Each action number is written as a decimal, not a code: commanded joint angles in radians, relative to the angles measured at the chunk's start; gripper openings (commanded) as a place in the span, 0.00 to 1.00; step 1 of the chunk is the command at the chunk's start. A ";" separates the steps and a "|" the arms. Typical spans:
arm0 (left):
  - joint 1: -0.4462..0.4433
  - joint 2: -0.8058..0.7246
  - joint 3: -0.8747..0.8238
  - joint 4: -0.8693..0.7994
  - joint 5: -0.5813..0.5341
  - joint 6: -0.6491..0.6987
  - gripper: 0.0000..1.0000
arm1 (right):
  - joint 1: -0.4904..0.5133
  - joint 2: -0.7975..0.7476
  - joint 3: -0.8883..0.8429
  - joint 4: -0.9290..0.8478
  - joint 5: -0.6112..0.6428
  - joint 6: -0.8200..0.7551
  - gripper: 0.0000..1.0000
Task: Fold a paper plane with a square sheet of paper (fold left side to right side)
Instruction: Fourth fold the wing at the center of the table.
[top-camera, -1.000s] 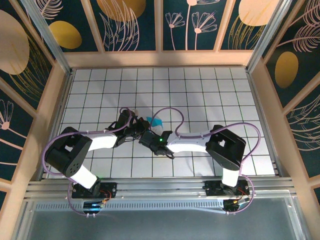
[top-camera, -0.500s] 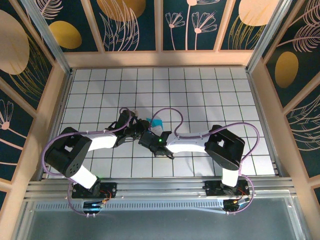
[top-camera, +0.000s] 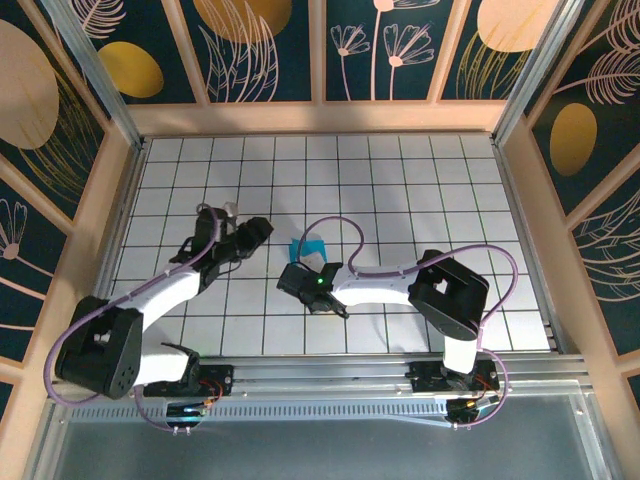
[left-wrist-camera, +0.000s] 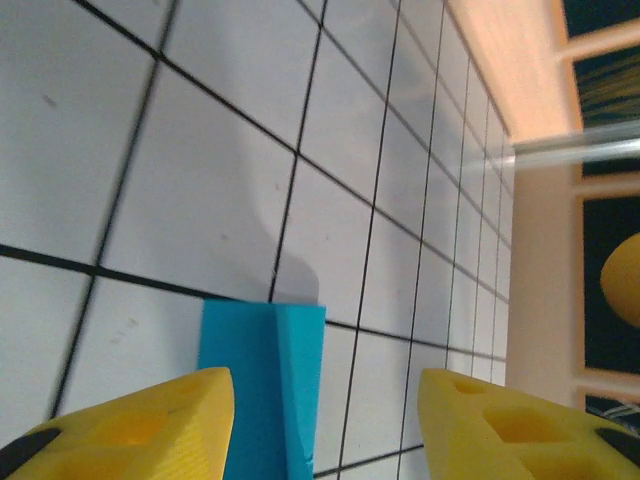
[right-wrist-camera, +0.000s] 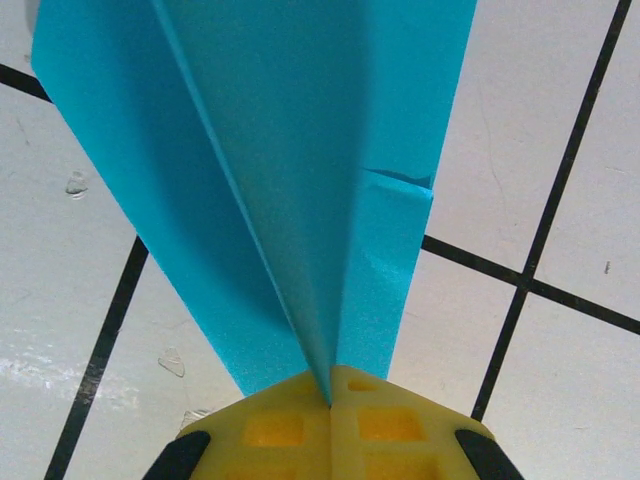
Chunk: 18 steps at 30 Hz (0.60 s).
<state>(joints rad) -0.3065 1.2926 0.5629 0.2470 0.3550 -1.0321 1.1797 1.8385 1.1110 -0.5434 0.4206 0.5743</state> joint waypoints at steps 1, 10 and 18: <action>0.066 -0.068 -0.044 -0.078 0.060 0.038 0.54 | -0.008 0.005 0.003 -0.029 -0.004 -0.027 0.00; 0.081 -0.135 -0.102 -0.171 0.061 0.160 0.53 | -0.057 -0.037 -0.037 0.024 -0.130 -0.100 0.00; 0.080 -0.154 -0.222 -0.098 0.139 0.141 0.50 | -0.114 -0.092 -0.100 0.106 -0.284 -0.161 0.00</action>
<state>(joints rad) -0.2287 1.1553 0.3676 0.1299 0.4404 -0.9012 1.0863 1.7878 1.0473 -0.4706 0.2272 0.4507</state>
